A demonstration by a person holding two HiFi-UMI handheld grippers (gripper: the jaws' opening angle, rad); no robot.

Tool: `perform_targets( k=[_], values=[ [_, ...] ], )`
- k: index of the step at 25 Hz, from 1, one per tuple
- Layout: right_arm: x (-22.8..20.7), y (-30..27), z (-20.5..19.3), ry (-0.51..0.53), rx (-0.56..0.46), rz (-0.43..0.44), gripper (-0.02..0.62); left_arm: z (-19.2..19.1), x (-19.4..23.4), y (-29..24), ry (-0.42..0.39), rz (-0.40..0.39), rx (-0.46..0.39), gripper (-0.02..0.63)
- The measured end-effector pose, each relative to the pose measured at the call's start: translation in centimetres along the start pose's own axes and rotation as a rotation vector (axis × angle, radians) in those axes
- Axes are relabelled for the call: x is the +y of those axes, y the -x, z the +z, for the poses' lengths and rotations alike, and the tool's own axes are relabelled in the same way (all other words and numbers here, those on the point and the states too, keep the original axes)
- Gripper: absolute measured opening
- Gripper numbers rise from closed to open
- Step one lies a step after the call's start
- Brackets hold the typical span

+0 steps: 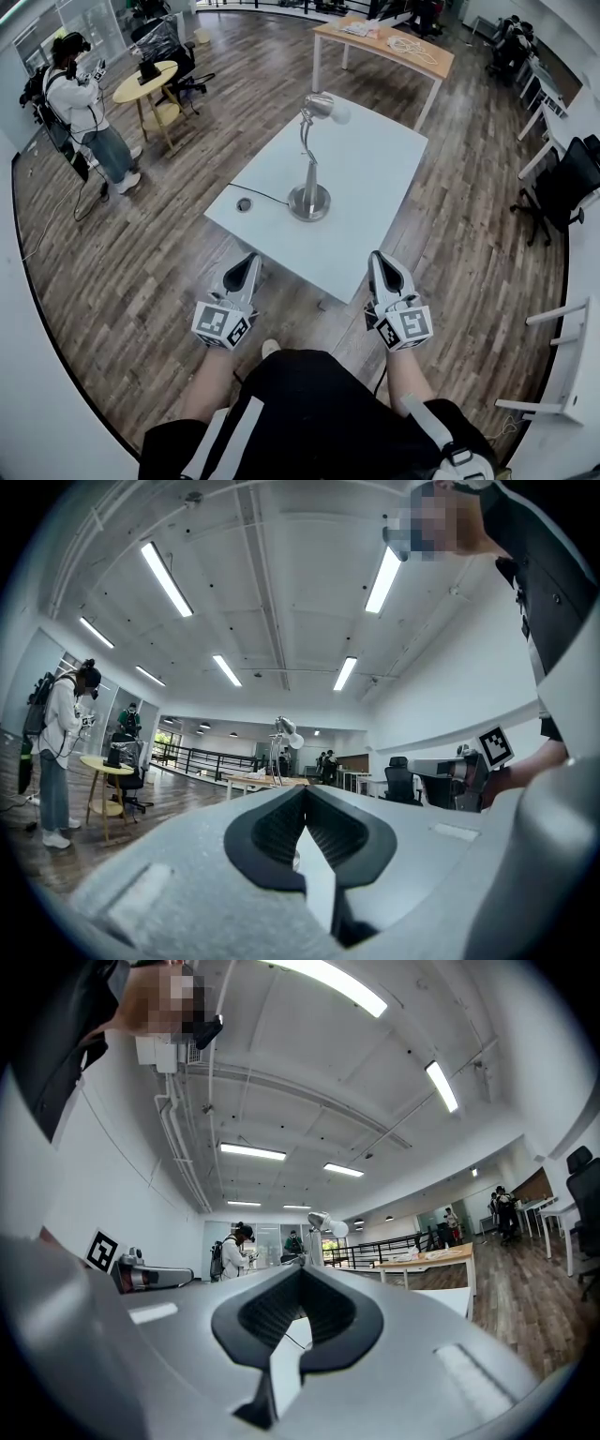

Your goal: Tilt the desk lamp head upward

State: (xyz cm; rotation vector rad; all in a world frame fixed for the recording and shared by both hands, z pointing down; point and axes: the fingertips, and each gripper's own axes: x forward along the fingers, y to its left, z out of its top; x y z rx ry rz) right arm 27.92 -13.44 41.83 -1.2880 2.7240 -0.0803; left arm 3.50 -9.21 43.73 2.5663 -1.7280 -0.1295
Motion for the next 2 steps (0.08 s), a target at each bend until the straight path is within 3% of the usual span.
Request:
perform_targets(
  k=[2],
  values=[
    [0.09, 0.04, 0.0, 0.001, 0.002, 0.003, 0.003, 0.0, -0.1, -0.01, -0.001, -0.004, 0.002, 0.003]
  ],
)
